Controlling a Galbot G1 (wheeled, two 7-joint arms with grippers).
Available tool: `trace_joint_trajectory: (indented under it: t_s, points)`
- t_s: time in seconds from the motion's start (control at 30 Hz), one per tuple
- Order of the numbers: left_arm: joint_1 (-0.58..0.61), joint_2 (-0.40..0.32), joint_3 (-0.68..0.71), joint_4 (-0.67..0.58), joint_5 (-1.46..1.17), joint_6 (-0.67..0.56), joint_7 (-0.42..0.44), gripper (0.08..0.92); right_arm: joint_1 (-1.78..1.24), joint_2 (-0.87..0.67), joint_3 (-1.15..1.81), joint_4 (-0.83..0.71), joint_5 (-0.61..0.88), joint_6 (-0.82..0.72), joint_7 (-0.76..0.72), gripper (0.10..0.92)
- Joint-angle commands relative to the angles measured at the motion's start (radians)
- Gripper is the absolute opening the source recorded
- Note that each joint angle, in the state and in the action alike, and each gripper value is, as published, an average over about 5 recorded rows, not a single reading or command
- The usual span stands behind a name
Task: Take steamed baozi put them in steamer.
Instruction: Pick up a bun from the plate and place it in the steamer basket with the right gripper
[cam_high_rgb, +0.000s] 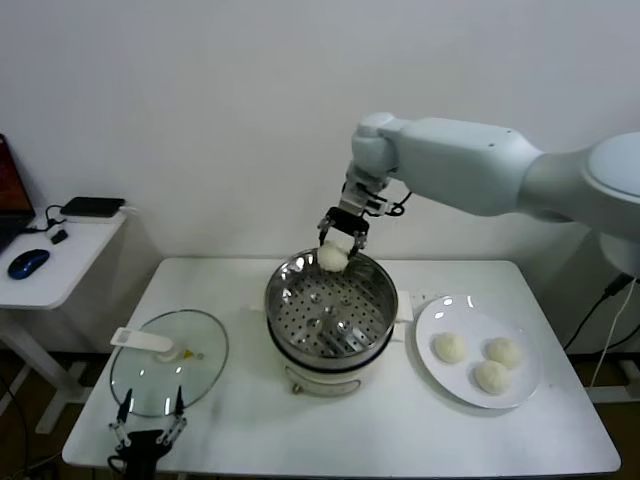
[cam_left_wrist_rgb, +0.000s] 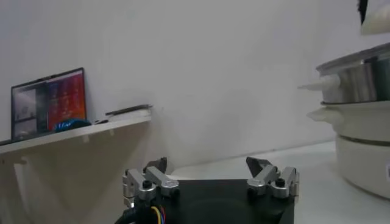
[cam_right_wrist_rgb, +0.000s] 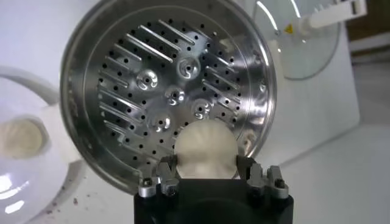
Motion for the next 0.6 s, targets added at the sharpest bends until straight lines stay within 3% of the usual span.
trace_joint_trajectory:
  t_s: [0.03,0.6]
  points:
    - [-0.001,-0.027,-0.003,0.007,0.0,-0.003,0.0,0.823,-0.139,0.139,0.016,-0.226,-0.107,0.213,-0.001,0.653]
    - [-0.014,-0.028,-0.007,0.032,0.004,-0.009,-0.001,0.823,-0.194,0.142,0.049,-0.321,-0.125,0.243,-0.037,0.655]
